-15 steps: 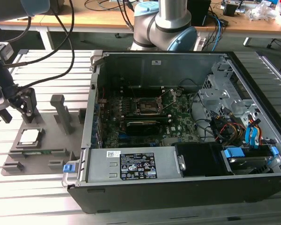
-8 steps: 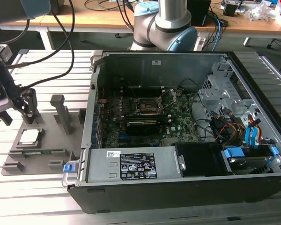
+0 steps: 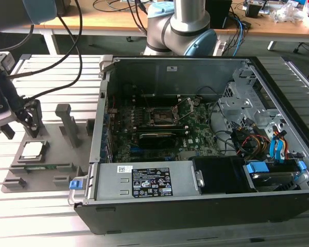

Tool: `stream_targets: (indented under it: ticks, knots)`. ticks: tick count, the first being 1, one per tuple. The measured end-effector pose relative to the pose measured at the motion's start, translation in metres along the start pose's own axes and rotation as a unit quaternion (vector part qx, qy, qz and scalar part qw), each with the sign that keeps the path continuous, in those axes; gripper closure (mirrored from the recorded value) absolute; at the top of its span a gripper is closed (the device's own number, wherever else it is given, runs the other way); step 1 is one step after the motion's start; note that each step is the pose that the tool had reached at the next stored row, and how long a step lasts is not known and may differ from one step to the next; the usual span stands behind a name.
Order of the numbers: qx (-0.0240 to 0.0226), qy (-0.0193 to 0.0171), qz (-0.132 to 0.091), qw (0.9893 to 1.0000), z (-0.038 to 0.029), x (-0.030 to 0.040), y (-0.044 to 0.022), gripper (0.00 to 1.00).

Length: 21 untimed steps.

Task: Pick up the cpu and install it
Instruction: 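Pick up the cpu and move it towards the insertion slot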

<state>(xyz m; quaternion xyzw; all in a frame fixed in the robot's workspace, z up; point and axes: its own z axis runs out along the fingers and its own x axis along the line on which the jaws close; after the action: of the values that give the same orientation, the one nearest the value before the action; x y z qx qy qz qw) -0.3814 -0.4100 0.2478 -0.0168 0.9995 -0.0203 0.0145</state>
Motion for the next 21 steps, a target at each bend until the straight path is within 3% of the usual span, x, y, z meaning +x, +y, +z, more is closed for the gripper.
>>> stream_targets:
  ticks: [12, 21]
  knots:
    - [0.0, -0.0001, 0.0, 1.0, 0.01, 0.0002, 0.0004, 0.4]
    - [0.0, 0.0, 0.0, 1.0, 0.0212, 0.0006, 0.0009, 0.4]
